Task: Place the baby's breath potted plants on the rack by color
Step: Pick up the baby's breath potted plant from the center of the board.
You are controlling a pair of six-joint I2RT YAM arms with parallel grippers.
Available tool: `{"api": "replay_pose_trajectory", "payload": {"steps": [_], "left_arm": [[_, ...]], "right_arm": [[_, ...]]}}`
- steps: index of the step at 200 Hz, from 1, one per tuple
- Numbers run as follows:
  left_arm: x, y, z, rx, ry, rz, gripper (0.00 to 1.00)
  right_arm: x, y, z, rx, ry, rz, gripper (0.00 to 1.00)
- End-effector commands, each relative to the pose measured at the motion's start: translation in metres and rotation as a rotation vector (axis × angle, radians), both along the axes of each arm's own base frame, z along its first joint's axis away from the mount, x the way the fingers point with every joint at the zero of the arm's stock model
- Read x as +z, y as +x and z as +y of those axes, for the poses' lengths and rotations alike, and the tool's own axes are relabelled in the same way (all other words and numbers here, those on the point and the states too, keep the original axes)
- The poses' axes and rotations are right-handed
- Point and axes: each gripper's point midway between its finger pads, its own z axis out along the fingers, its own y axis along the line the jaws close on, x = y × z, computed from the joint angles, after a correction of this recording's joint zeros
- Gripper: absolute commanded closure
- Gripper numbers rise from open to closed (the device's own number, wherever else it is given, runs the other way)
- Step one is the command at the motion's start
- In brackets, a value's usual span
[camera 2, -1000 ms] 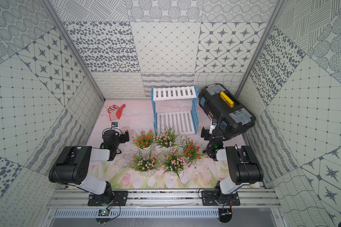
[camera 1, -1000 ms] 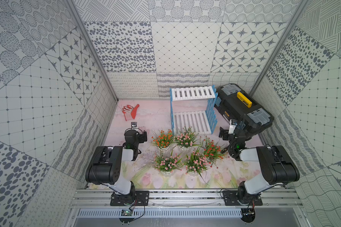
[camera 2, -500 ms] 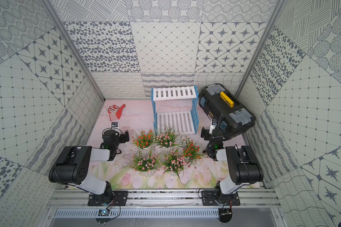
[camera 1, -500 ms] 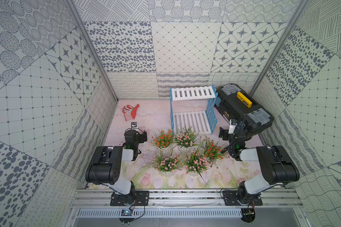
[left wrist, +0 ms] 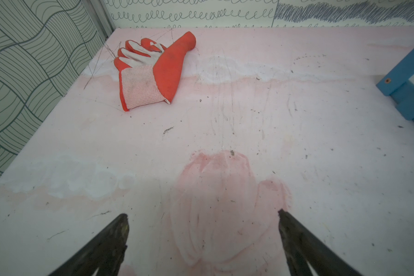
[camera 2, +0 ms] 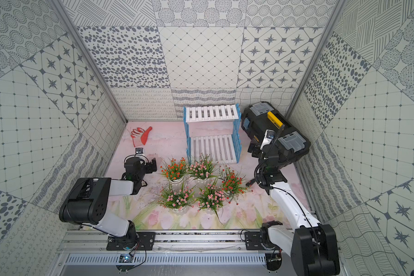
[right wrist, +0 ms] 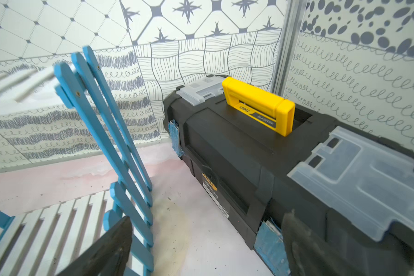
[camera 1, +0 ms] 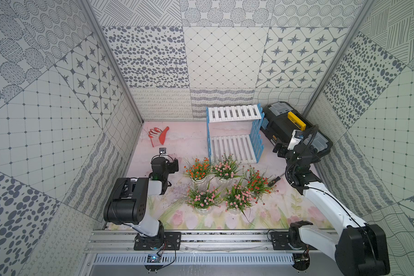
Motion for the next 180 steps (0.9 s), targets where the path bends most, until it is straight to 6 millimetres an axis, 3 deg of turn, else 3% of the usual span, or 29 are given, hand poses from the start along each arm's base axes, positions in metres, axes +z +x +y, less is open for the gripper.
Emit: {"api": "replay_pose_trajectory", "payload": {"steps": [1,28,50,77,103,142,180], "left_arm": [[0.019,0.013,-0.001,-0.008,-0.014,0.049,0.04],[0.022,0.019,-0.009,-0.064,-0.03,0.095,0.04],[0.021,0.019,-0.005,-0.056,-0.049,0.1,0.06],[0.02,0.017,-0.004,-0.053,-0.049,0.078,0.06],[0.013,0.011,0.002,-0.016,-0.045,0.028,0.06],[0.011,0.009,0.004,-0.003,-0.038,0.017,0.06],[0.011,0.009,0.003,-0.004,-0.039,0.018,0.06]], "right_arm": [[-0.012,-0.018,0.012,0.042,0.057,0.142,0.02],[0.006,-0.03,0.038,0.154,0.101,0.206,0.02],[0.016,-0.047,0.072,0.282,0.061,0.266,0.02],[0.041,-0.089,0.124,0.497,0.052,0.265,0.02],[0.052,-0.128,0.158,0.643,0.075,0.272,0.02],[0.053,-0.172,0.197,0.76,0.036,0.299,0.02],[0.041,-0.206,0.228,0.828,-0.033,0.376,0.02]]}}
